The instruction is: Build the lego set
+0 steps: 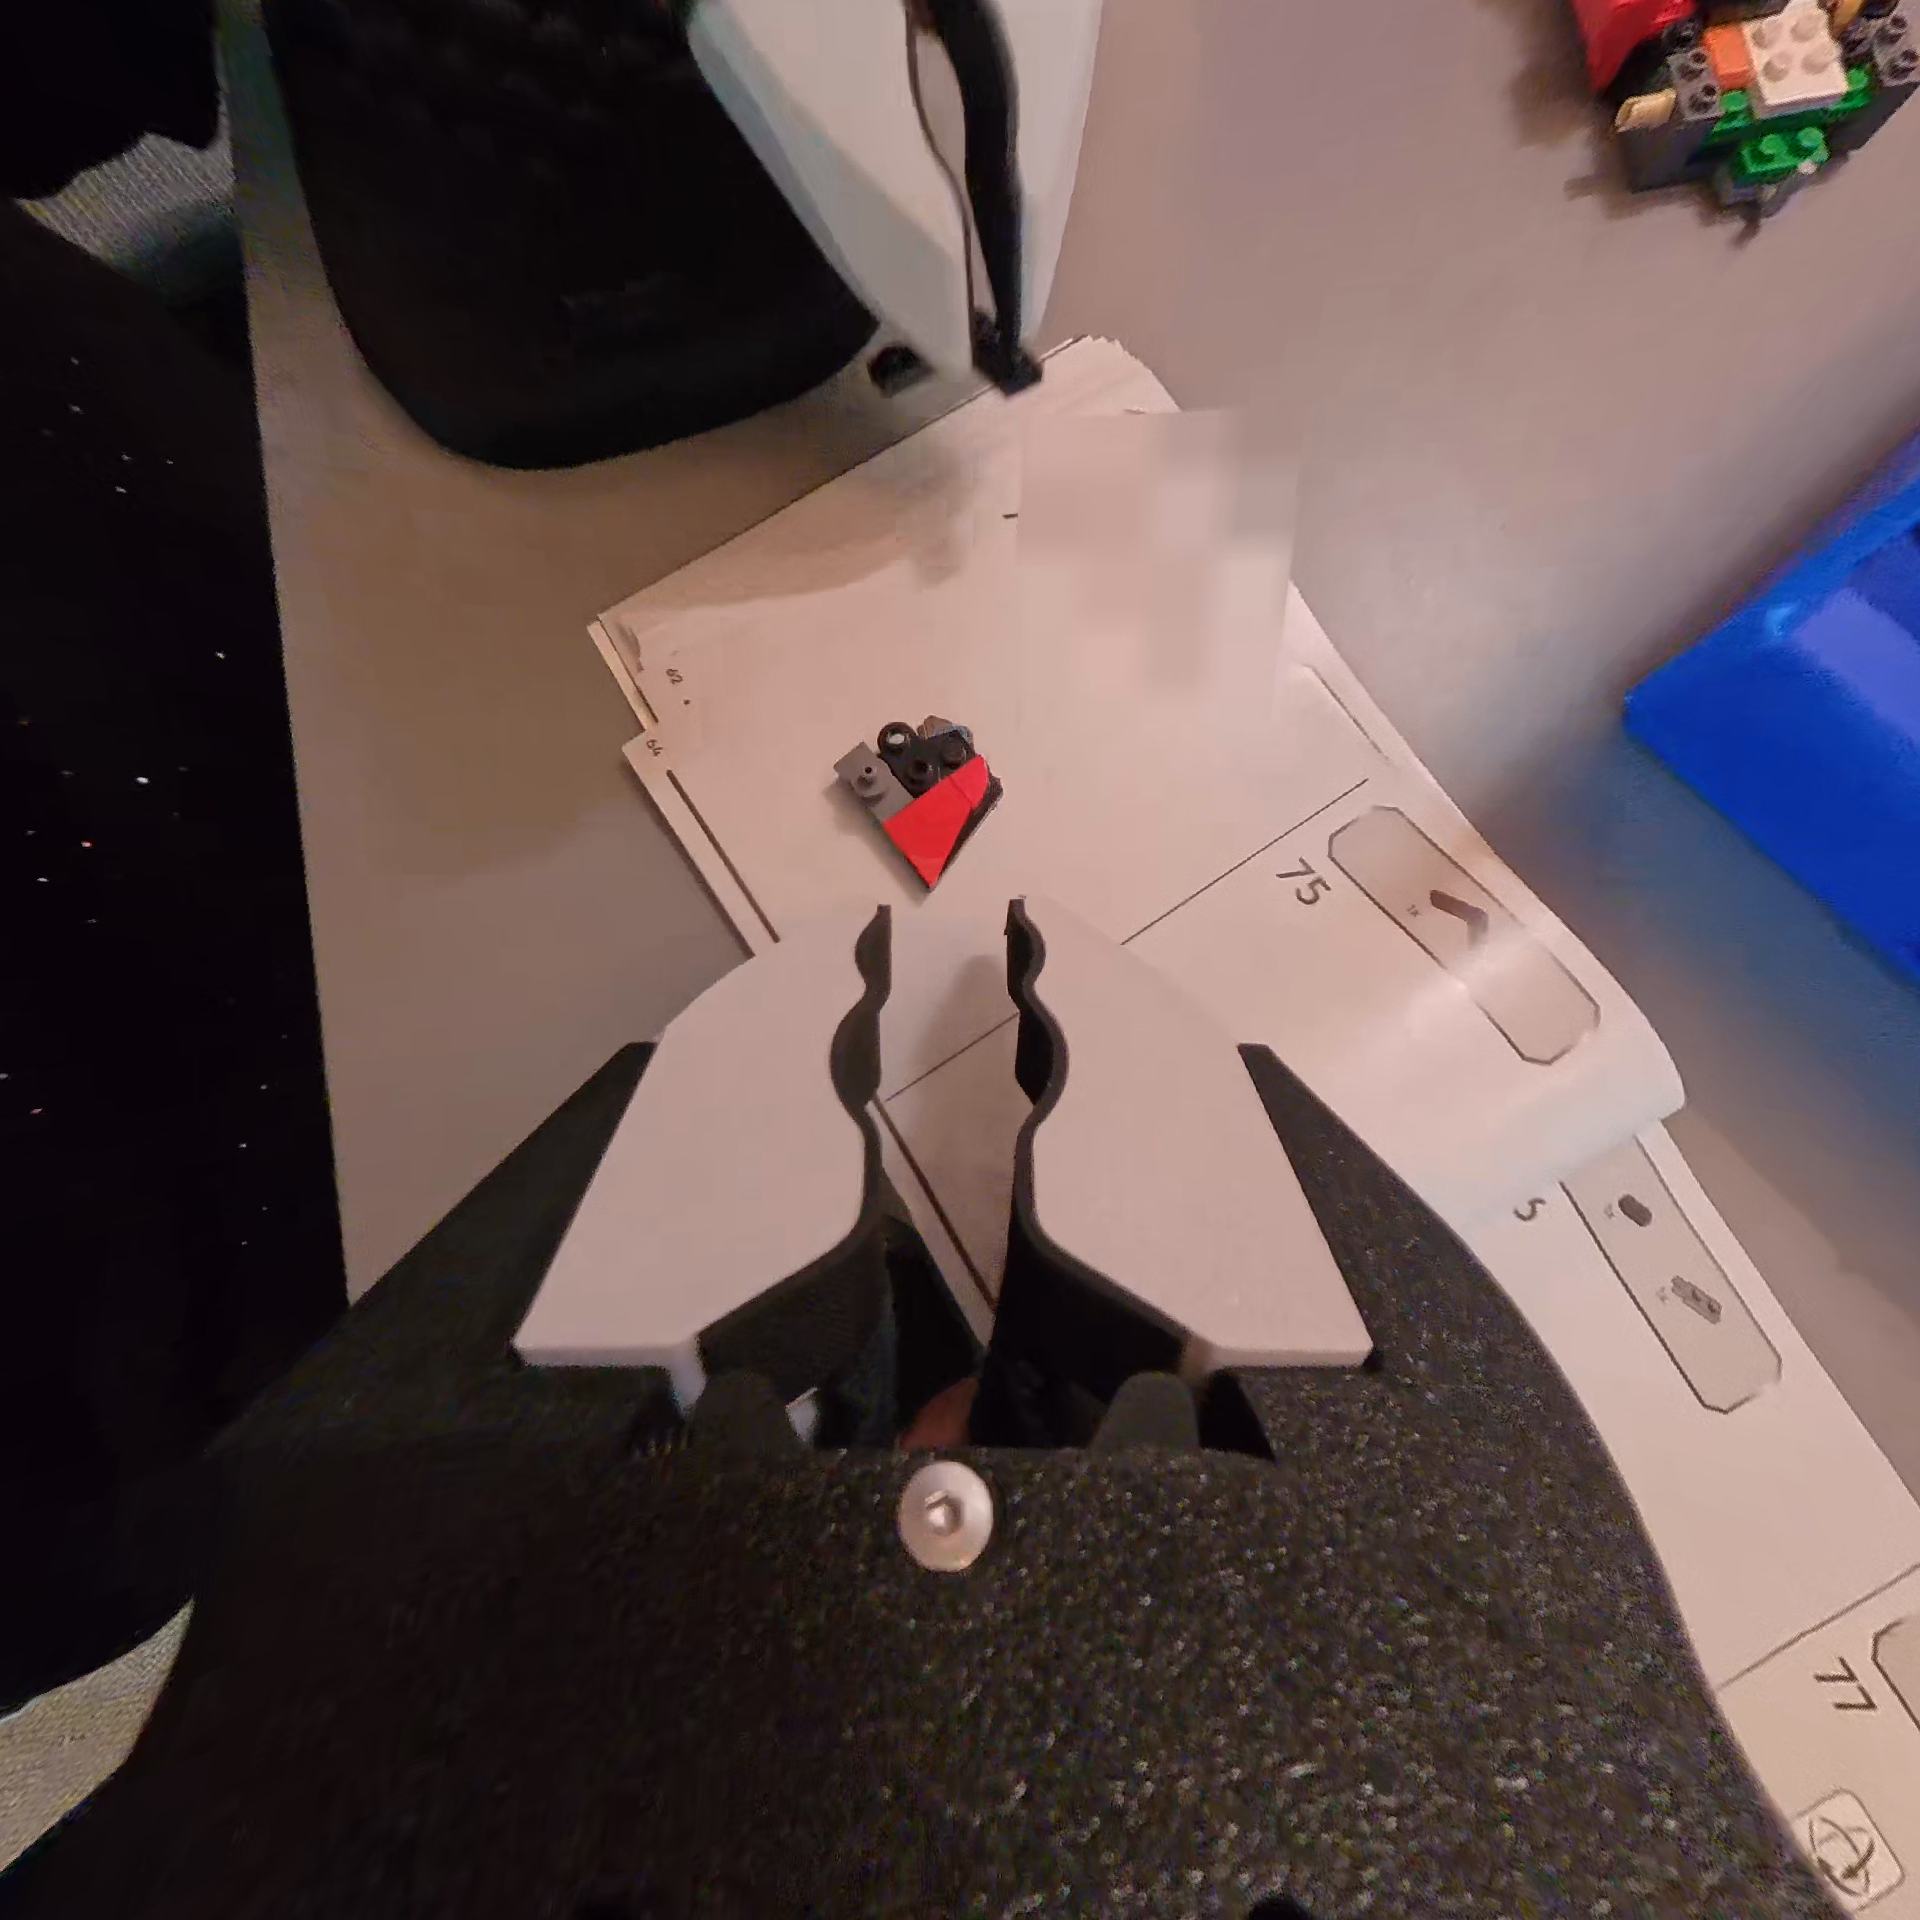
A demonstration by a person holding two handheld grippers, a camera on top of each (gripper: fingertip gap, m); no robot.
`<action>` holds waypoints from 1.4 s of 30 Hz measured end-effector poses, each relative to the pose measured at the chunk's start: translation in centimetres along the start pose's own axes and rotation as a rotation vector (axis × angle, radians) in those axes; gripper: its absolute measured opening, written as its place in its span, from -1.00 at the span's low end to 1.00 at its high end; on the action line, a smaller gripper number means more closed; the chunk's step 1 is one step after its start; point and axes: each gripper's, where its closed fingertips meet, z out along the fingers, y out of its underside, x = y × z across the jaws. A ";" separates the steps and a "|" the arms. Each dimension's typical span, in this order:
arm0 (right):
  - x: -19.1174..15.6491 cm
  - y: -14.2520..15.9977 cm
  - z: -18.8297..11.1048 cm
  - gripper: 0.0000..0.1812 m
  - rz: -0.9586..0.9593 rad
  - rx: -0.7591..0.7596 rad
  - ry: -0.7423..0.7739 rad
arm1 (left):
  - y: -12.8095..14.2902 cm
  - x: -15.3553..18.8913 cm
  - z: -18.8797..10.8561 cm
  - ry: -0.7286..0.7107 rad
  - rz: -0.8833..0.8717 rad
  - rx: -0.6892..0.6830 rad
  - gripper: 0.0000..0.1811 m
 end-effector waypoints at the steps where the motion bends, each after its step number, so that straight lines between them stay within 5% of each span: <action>1: 0.0 0.0 0.3 -0.76 -0.006 -0.010 0.001 | -0.7 0.0 -0.4 -0.015 -0.016 0.034 -0.92; 12: -1.2 -0.5 1.7 -0.83 -0.017 -0.077 0.028 | -1.2 2.2 1.9 0.027 -0.128 0.056 -0.92; 15: -0.6 -1.7 0.8 -1.00 -0.100 -0.016 0.016 | -1.3 2.3 1.9 0.013 -0.117 0.058 -0.92; 23: -1.1 -2.8 2.7 -1.00 -0.150 -0.039 -0.188 | -1.0 2.9 2.0 0.020 -0.108 0.071 -0.92; 35: -0.4 -3.0 1.8 -1.00 -0.125 0.009 -0.180 | -1.3 2.6 1.7 0.021 -0.105 0.105 -0.92; 42: -1.9 -2.6 1.2 -0.63 -0.339 0.058 -0.156 | -1.0 2.6 1.8 0.023 -0.110 0.096 -0.92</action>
